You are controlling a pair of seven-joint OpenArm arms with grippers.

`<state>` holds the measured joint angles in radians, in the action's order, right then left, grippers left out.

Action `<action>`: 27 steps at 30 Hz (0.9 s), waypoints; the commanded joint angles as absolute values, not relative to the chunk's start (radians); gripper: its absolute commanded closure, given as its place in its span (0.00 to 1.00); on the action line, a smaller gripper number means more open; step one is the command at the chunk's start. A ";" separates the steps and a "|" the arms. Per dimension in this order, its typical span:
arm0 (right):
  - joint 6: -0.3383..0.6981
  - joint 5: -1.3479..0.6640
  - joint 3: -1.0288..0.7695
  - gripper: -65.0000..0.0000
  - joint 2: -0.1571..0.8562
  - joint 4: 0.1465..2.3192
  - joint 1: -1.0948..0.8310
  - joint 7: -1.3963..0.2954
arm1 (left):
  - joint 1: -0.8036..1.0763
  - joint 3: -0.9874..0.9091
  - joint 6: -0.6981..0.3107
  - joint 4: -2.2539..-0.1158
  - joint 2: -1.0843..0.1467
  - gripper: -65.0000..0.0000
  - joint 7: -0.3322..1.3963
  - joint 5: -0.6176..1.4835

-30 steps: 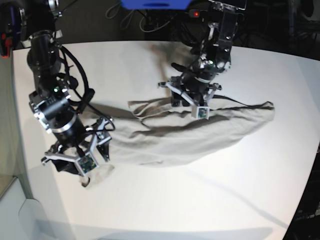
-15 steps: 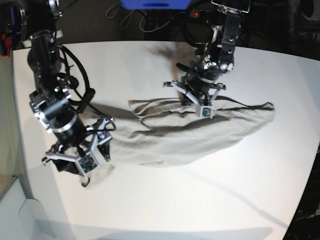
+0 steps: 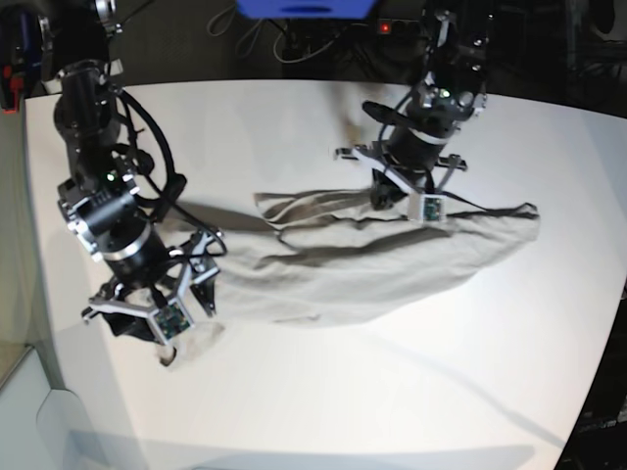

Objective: Layout the t-shirt on the table in an organized manner, then fold the t-shirt properly
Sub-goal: 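Lower the left gripper onto the shirt's opposite end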

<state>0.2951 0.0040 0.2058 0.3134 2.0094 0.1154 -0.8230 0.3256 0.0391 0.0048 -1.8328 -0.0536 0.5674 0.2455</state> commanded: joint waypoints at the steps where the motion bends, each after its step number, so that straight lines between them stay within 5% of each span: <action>1: 0.298 0.007 0.202 0.33 0.317 2.025 0.133 -0.800 | 0.344 0.030 0.005 -1.862 -0.062 0.99 0.559 0.248; 12: 0.298 0.005 0.206 0.33 0.295 2.023 0.133 -0.800 | 0.309 0.021 0.005 -1.824 -0.035 0.95 0.561 0.269; 19: 0.298 0.005 0.208 0.33 0.297 2.023 0.130 -0.800 | 0.274 0.015 0.005 -1.709 -0.028 0.35 0.561 0.429; 22: 0.298 0.005 0.208 0.33 0.297 2.023 0.127 -0.800 | 0.271 0.015 0.005 -1.689 -0.028 0.25 0.556 0.473; 27: 0.298 0.005 0.208 0.33 0.297 2.023 0.127 -0.800 | 0.239 0.013 0.005 -1.685 -0.024 0.25 0.559 0.506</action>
<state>0.2951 0.0036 0.2123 0.2886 2.0087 0.1097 -0.8261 0.2390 0.0147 0.0055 -1.6688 -0.0269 0.5720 0.4976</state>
